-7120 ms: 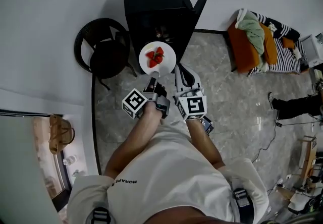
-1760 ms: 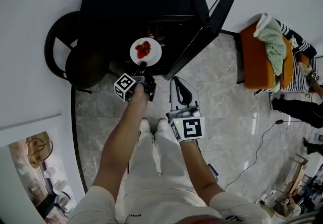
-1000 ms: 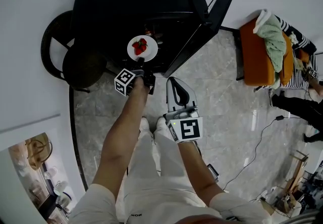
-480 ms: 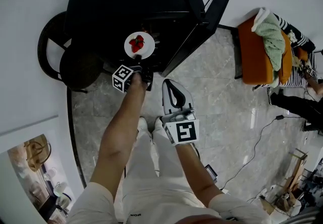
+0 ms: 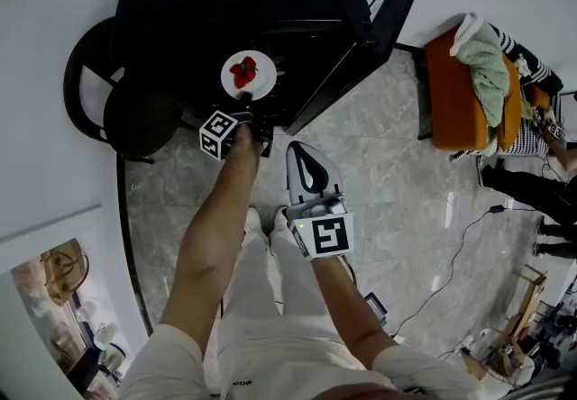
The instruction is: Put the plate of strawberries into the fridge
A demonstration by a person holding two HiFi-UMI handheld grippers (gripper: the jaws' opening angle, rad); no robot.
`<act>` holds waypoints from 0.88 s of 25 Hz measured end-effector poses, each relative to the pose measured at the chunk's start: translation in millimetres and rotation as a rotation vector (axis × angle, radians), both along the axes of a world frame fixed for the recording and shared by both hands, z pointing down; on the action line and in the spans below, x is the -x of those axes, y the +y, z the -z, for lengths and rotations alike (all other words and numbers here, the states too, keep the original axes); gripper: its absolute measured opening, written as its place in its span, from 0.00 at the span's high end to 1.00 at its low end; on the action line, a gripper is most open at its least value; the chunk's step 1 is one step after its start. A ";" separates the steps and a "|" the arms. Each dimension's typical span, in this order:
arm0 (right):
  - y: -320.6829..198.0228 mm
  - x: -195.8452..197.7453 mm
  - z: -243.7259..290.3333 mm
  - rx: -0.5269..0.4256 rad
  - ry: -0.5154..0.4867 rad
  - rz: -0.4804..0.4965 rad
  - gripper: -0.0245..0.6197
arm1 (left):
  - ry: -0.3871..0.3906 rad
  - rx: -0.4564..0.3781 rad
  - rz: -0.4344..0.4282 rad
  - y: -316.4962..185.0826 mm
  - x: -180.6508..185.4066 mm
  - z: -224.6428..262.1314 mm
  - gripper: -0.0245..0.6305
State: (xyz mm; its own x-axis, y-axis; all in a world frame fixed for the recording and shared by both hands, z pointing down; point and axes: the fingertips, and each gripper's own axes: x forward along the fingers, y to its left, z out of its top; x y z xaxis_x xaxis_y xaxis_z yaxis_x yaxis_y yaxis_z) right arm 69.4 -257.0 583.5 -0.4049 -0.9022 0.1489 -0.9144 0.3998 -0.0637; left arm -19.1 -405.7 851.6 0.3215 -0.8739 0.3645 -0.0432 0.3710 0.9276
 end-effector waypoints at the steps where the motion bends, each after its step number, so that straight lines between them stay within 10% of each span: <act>1: -0.5 0.5 0.9 -0.001 0.000 0.001 0.94 | -0.002 0.001 0.001 -0.6 -0.2 0.2 0.94; 17: -2.0 -4.1 -2.4 0.010 -0.004 -0.007 0.94 | -0.048 -0.053 -0.068 -14.0 -6.0 3.0 0.94; 22: 0.5 -1.5 -0.2 0.007 -0.004 -0.005 0.94 | -0.048 -0.104 -0.067 -9.6 -4.8 7.4 0.80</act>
